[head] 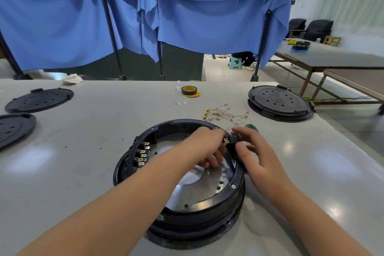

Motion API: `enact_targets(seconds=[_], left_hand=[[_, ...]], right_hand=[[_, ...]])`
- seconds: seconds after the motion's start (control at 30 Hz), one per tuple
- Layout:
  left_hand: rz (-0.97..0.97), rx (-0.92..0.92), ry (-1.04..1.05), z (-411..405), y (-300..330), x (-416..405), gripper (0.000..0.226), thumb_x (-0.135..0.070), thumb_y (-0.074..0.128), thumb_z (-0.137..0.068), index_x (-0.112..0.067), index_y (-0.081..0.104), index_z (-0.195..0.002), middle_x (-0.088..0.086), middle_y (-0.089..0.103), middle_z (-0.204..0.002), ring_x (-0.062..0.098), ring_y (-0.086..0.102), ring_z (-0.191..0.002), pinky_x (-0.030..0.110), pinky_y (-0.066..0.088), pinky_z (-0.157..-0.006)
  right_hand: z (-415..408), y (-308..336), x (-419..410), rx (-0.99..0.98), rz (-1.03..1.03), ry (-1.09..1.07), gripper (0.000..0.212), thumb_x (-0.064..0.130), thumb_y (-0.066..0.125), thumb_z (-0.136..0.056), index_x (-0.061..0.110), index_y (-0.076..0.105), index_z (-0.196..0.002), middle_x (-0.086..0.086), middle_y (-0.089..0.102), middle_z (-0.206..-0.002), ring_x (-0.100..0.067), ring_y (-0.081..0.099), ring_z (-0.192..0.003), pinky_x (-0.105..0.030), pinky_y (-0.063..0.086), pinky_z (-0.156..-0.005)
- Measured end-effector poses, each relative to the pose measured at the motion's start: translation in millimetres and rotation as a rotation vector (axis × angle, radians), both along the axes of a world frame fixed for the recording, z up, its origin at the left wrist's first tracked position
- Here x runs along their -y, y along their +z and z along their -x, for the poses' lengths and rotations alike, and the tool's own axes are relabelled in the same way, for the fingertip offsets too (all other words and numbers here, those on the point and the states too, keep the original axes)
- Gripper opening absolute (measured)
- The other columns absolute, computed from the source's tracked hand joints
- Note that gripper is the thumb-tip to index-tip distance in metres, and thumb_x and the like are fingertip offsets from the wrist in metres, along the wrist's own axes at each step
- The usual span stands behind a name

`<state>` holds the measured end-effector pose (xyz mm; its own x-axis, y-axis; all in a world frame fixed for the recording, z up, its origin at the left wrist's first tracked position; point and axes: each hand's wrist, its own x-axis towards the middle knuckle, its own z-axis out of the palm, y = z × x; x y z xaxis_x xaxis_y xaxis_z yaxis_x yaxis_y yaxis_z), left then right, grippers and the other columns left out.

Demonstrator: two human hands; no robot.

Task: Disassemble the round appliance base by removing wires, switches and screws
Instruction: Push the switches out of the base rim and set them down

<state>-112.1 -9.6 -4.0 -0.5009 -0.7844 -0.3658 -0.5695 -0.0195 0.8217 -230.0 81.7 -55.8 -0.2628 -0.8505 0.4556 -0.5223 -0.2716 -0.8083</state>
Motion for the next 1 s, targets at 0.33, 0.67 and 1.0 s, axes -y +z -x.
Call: enact_targets(seconds=[0.33,0.67,1.0], left_hand=[[0.639,0.119,-0.309,-34.1,-2.8,-20.0,0.076,-0.067,0.044,-0.076,-0.027,0.038,-0.141,-0.003,0.037,-0.145,0.016,0.03,-0.136,0.04,0.031,-0.112],[0.705,0.34,-0.451,-30.6,-20.1,-15.9,0.109,-0.091,0.022,-0.064,-0.029,0.0,-0.151,-0.019,-0.008,-0.158,0.003,-0.016,-0.143,0.052,0.004,-0.117],[0.688,0.35,-0.451,-32.0,-16.6,-17.8,0.107,-0.092,0.024,-0.066,-0.031,-0.001,-0.151,-0.021,-0.01,-0.158,0.003,-0.016,-0.144,0.051,0.003,-0.117]], right_hand=[[-2.2,7.6,5.7,0.187,0.025,0.003,0.021,0.015,0.057,-0.093,0.033,0.066,-0.097,0.016,0.072,-0.089,-0.005,0.067,-0.085,-0.021,0.052,-0.065],[-2.4,15.7,17.7,0.07,0.007,-0.044,0.023,0.016,0.052,-0.096,0.035,0.063,-0.089,0.013,0.069,-0.085,0.006,0.062,-0.076,-0.012,0.047,-0.07],[27.0,48.0,42.0,0.118,0.027,-0.119,0.004,0.031,0.06,-0.091,0.033,0.06,-0.087,0.006,0.07,-0.085,-0.002,0.065,-0.073,-0.014,0.05,-0.067]])
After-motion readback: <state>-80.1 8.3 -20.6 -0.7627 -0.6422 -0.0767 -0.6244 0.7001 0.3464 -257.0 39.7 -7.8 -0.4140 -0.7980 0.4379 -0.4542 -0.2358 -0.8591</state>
